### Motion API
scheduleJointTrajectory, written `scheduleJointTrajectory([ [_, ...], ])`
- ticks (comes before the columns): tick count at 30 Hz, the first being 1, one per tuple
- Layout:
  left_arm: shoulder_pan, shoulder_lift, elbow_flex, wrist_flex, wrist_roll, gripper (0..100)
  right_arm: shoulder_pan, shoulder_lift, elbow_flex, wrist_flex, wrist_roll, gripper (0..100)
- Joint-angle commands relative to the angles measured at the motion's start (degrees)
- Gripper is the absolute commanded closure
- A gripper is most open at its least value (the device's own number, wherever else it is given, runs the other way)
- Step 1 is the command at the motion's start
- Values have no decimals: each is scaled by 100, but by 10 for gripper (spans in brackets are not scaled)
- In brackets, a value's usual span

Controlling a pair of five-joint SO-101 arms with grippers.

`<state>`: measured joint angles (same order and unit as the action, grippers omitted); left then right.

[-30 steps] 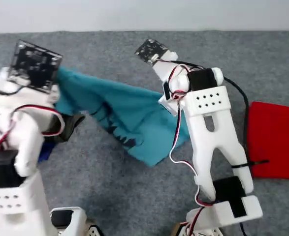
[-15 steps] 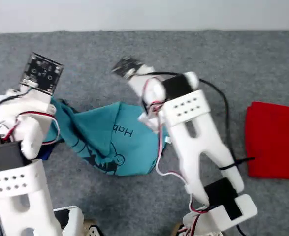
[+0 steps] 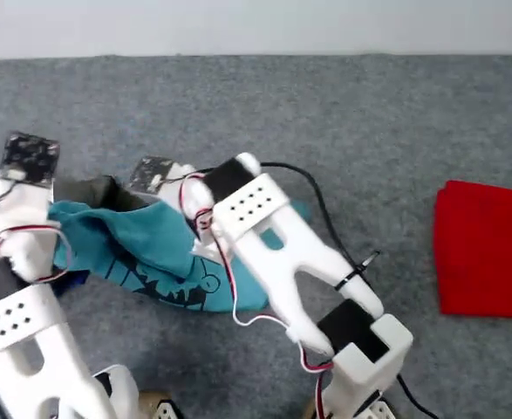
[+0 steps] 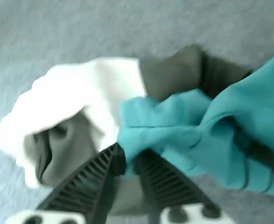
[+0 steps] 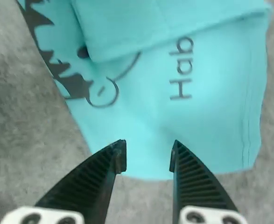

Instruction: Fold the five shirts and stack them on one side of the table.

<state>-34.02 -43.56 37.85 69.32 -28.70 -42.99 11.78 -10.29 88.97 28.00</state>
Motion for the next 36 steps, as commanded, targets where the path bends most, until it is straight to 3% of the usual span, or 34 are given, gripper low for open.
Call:
scheduleJointTrajectory([
  [1,-519,-149,40,-141,-79,859,-303,119,-53,-268,26,841],
  [8,-967,-149,259,-141,-88,855,-848,716,-53,-875,35,841],
  [25,-993,-149,259,-141,-62,855,-1130,1648,-211,-1798,44,842],
  [30,-993,-149,259,-141,-62,855,-1095,2334,-1073,-1332,35,850],
  [34,-993,-149,259,-141,-70,855,-1033,2888,-2101,-620,35,990],
  [36,-993,-149,259,-141,-79,855,-892,3064,-2637,-145,26,978],
])
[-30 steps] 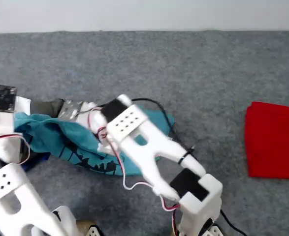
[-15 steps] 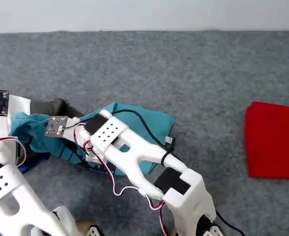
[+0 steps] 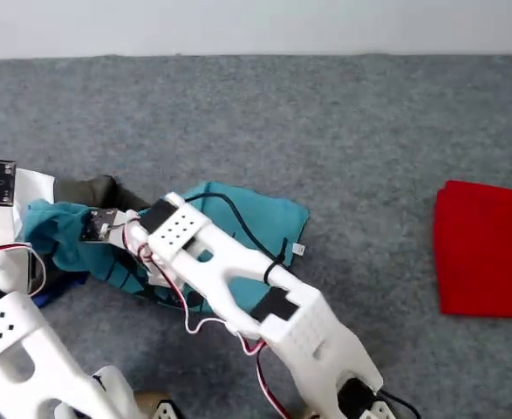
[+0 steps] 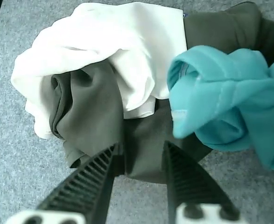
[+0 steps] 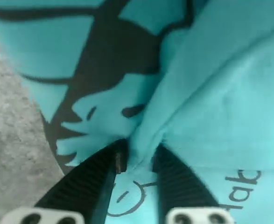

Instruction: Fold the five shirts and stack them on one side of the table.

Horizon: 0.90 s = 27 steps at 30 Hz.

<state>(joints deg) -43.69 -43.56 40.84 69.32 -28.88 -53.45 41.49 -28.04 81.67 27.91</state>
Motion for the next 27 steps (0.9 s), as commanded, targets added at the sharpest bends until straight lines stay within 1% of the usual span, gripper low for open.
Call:
scheduleJointTrajectory([
  [1,-26,-149,-40,-141,-62,855,242,145,-1116,804,35,987],
  [4,-18,-149,-40,-141,-62,855,523,198,-1776,1349,53,987],
  [9,9,-149,-40,-123,-62,855,848,198,-2470,2079,141,987],
  [16,70,-149,-75,-97,-62,855,1235,-418,-2479,2141,176,988],
  [19,308,-158,-180,114,-62,855,1552,-1086,-1960,2141,185,988],
  [22,642,-158,-523,536,-53,855,2018,-1930,-1090,2141,316,988],
  [27,1486,-158,-1130,1565,-62,852,2993,-3319,62,2123,624,988],
])
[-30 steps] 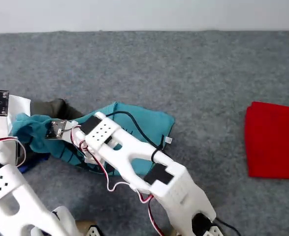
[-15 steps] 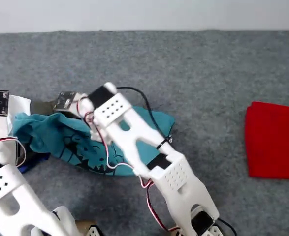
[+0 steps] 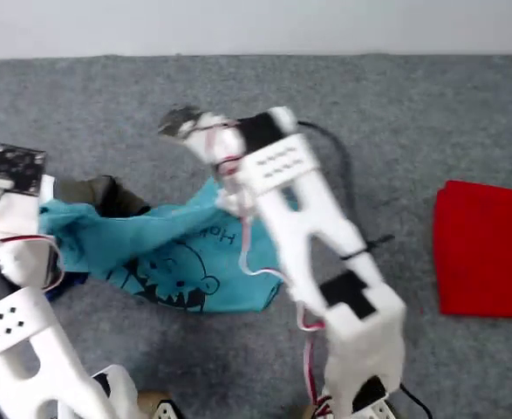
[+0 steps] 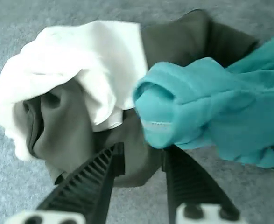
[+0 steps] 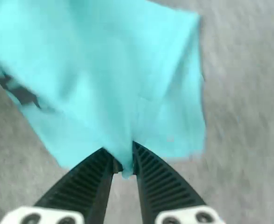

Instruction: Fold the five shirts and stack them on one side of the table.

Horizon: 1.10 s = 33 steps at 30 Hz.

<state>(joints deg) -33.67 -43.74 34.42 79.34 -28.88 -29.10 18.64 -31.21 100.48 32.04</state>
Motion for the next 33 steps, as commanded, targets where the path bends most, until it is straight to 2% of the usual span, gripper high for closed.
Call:
scheduleJointTrajectory([
  [1,712,-141,-611,791,-62,852,752,-1235,545,242,281,988],
  [4,1380,-141,-963,1345,-70,852,1393,-1648,967,233,519,988],
  [8,2057,-141,-1288,1582,-70,851,2237,-1842,1204,233,791,988],
  [11,2268,-79,-1262,1433,-70,851,2686,-1851,1204,233,985,988],
  [14,2330,-70,-884,826,-70,851,2932,-1877,1248,242,1134,988],
  [17,2330,132,-523,167,-18,818,2967,-1982,1547,251,1257,988],
  [20,2330,862,-629,-88,246,794,2835,-2255,2101,242,1257,988],
  [29,2418,3490,-2352,-62,290,790,2668,-2703,3147,224,1231,988],
  [33,2673,4598,-3187,281,273,789,2668,-2730,3279,224,1222,988],
])
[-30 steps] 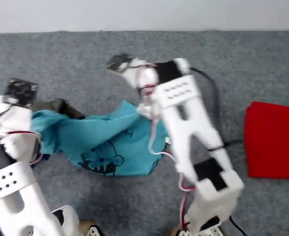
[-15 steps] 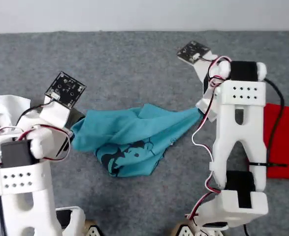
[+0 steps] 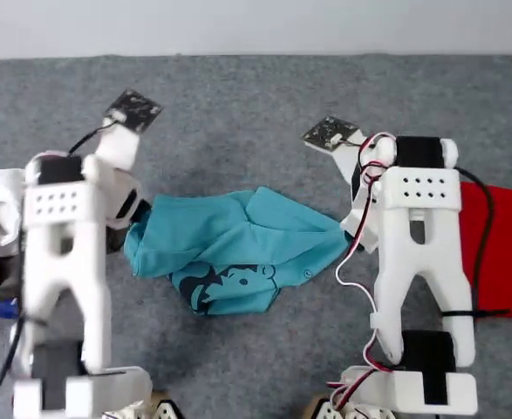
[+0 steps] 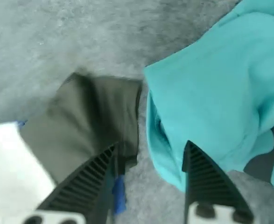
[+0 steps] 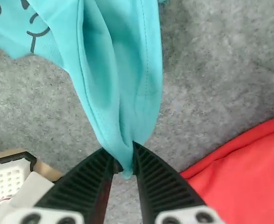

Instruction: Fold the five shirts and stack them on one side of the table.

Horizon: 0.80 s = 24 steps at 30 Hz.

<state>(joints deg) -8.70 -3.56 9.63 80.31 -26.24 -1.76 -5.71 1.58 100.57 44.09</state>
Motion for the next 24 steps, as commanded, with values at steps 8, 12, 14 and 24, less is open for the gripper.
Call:
scheduleJointTrajectory([
  [8,176,2593,-2484,343,26,750,-66,-321,158,215,9,988],
  [12,193,3376,-3266,571,26,750,-66,-321,158,215,9,988],
  [14,237,3745,-3662,695,26,750,-66,-321,158,215,9,988],
  [24,290,5582,-5701,1407,26,750,-66,-321,220,215,9,988],
])
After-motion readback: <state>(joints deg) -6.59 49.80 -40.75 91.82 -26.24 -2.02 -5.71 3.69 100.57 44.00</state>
